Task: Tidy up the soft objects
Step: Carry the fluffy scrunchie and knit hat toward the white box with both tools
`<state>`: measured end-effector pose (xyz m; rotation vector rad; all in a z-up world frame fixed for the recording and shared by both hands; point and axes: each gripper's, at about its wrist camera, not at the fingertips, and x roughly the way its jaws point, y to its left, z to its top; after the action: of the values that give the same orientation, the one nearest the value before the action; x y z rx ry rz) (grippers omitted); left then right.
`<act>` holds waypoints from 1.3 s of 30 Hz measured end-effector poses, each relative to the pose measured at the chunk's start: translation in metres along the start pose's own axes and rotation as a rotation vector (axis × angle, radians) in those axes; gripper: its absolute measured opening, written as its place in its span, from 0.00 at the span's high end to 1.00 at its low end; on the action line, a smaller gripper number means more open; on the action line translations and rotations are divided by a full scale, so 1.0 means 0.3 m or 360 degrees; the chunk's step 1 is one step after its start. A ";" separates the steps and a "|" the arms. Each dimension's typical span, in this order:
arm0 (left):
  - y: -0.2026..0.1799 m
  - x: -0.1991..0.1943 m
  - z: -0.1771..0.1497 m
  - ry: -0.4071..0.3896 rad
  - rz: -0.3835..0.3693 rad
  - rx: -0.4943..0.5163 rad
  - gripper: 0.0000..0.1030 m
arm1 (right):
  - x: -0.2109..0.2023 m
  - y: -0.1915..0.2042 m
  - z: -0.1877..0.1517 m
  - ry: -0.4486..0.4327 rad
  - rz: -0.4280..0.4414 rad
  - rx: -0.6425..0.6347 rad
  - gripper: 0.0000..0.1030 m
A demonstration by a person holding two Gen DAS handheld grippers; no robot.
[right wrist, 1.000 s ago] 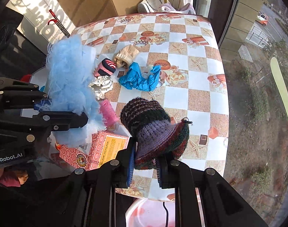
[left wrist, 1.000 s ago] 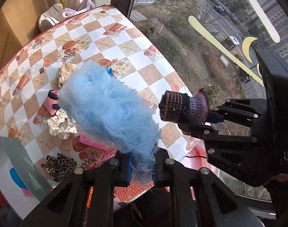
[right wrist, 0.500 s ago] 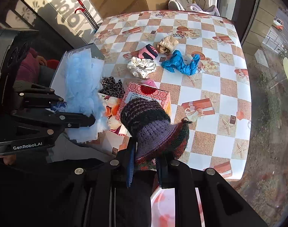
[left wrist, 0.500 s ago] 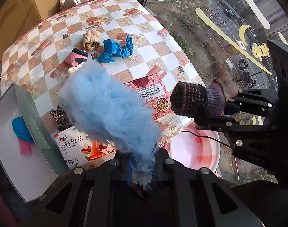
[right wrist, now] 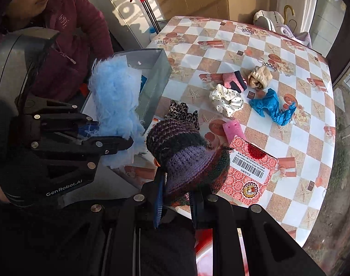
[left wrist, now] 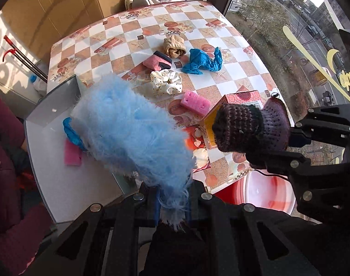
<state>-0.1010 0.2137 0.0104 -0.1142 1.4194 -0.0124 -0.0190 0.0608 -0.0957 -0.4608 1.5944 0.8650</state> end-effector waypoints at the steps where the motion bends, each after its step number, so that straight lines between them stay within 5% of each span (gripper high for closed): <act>1: 0.013 0.002 -0.009 0.0003 0.0001 -0.0016 0.83 | 0.007 0.013 0.005 0.0009 0.0004 -0.0012 0.80; 21: 0.222 0.034 -0.149 0.0017 0.0234 -0.0138 0.83 | 0.135 0.226 0.137 0.0085 0.0040 -0.0149 0.80; 39: 0.405 0.035 -0.235 -0.0005 0.0226 -0.0283 0.83 | 0.219 0.434 0.242 0.0113 0.0041 -0.0267 0.80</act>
<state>-0.1762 0.3287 -0.0208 -0.1598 1.4212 0.2316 -0.0779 0.2100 -0.1244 -0.5969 1.6019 1.0165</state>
